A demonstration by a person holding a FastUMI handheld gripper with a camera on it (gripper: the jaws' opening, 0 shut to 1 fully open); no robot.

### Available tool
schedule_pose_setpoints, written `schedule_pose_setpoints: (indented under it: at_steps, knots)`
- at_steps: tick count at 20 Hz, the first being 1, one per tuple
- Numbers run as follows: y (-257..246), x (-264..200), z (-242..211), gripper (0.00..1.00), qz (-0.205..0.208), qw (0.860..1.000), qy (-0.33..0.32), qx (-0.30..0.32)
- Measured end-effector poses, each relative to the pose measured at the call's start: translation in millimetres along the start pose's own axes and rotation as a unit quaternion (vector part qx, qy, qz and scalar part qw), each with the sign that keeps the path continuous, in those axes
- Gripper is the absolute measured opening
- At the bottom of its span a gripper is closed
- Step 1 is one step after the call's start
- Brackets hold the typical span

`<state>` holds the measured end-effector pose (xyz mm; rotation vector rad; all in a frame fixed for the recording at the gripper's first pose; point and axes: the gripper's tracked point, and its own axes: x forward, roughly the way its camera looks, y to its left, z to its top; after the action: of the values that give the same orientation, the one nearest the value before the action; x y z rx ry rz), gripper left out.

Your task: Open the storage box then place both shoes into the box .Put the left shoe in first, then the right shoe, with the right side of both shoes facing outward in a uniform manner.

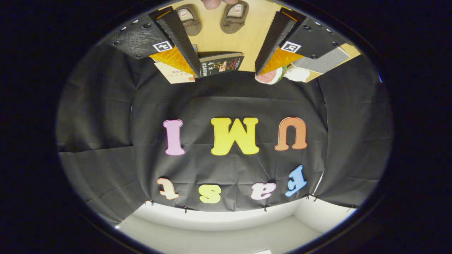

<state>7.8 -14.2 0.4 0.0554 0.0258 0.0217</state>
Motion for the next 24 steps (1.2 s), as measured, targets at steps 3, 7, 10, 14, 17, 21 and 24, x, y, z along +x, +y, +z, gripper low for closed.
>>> schedule_pose_setpoints:
  at_steps: [3, 7, 10, 14, 17, 21, 24]
  knots:
    - [21.0, 0.3, 3.4, 0.95, 0.044, 0.999, -0.002, 0.014]
    - [50.0, 8.5, -0.4, 0.95, 0.099, 0.994, 0.010, 0.035]
    - [74.5, 17.6, -10.0, 0.96, 0.133, 0.990, 0.028, 0.040]
    - [109.4, 33.7, -46.5, 0.96, 0.171, 0.980, 0.082, 0.061]
    - [130.0, 49.1, -80.1, 0.95, 0.192, 0.969, 0.128, 0.084]
    - [159.5, 63.7, -126.5, 0.95, 0.222, 0.952, 0.181, 0.106]
    - [181.3, 73.7, -159.5, 0.95, 0.245, 0.938, 0.213, 0.121]
